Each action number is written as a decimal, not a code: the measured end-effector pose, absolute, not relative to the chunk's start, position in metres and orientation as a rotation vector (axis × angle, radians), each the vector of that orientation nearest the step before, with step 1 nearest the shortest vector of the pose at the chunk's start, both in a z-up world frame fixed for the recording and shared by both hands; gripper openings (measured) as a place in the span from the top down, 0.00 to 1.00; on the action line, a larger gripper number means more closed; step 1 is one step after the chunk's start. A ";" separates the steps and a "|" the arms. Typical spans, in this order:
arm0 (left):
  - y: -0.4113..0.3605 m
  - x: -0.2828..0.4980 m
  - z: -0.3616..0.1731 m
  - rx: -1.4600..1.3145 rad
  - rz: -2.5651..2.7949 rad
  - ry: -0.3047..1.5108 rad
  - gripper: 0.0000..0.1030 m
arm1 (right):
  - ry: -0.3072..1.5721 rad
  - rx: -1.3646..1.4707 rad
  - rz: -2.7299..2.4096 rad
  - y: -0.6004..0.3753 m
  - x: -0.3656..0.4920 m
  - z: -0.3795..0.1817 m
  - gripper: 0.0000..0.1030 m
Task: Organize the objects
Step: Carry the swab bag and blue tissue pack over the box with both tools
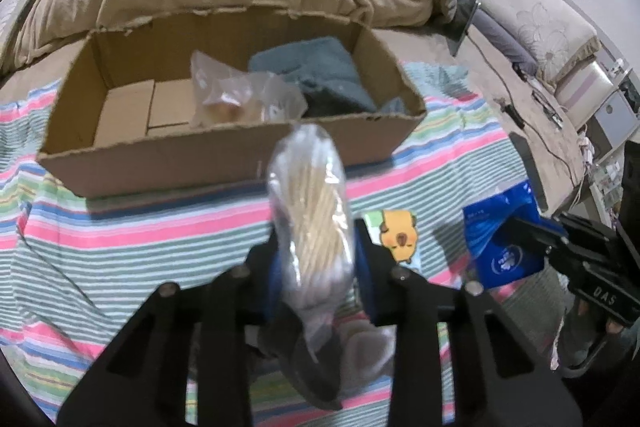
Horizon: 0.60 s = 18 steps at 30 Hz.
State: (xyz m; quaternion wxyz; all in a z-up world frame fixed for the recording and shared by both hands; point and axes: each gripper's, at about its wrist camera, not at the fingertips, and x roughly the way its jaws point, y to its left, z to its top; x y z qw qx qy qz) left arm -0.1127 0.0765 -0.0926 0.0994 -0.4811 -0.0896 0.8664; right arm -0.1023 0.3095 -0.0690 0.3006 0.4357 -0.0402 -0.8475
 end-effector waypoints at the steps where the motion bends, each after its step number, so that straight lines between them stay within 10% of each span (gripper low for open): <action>1: 0.076 -0.110 -0.090 -1.409 2.565 -0.267 0.70 | -0.108 1.150 -2.251 0.309 -0.101 -0.066 0.88; 18: 0.031 -0.070 -0.047 -1.211 2.619 -0.324 0.72 | -0.008 1.069 -2.283 0.257 -0.082 -0.021 0.88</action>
